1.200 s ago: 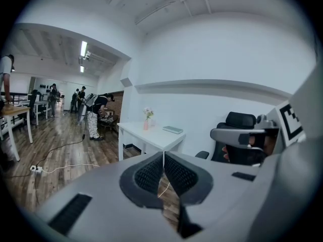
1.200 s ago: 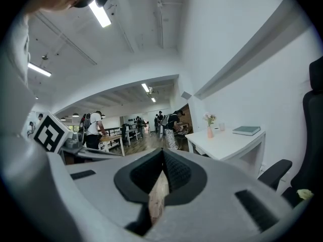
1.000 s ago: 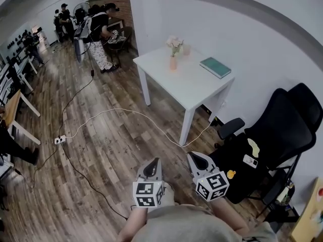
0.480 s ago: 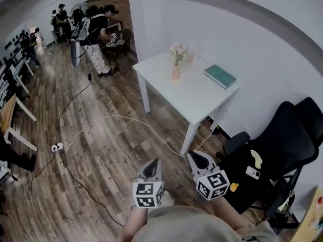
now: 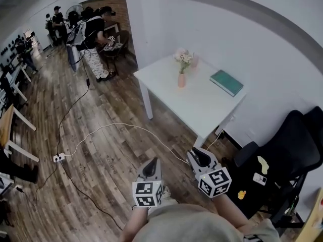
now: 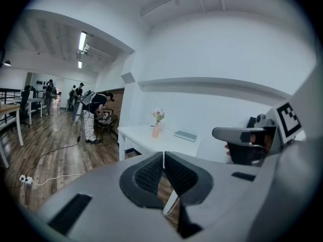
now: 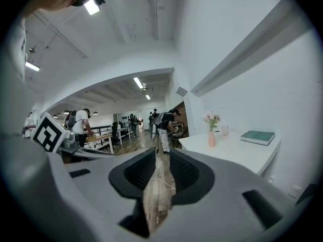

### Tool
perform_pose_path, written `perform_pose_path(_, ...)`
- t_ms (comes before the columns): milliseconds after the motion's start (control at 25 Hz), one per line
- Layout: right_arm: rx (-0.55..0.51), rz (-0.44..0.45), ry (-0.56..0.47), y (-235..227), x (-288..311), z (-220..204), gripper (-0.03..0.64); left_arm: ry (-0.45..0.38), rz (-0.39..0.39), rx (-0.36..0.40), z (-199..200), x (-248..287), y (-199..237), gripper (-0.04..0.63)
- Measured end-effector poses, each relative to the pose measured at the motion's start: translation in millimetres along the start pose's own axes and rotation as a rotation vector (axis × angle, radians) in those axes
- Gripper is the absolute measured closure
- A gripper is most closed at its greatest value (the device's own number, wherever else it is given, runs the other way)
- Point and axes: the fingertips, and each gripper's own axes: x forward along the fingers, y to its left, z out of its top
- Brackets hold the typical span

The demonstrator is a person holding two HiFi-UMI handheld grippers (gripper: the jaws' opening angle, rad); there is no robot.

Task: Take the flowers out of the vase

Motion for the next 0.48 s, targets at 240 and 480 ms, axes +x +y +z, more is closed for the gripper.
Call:
perform_pose_path(240,-0.003,-0.026,-0.011,-18.7,53.9,17.7,0.499,-0.001,-0.019,0.011,24.2,45.5,34.1,0.586)
perform_pose_path(480,-0.005,-0.046,-0.022,-35.1,103.3,30.6,0.474,-0.010,-0.039,0.024,46.0,86.2,62.9,0.586)
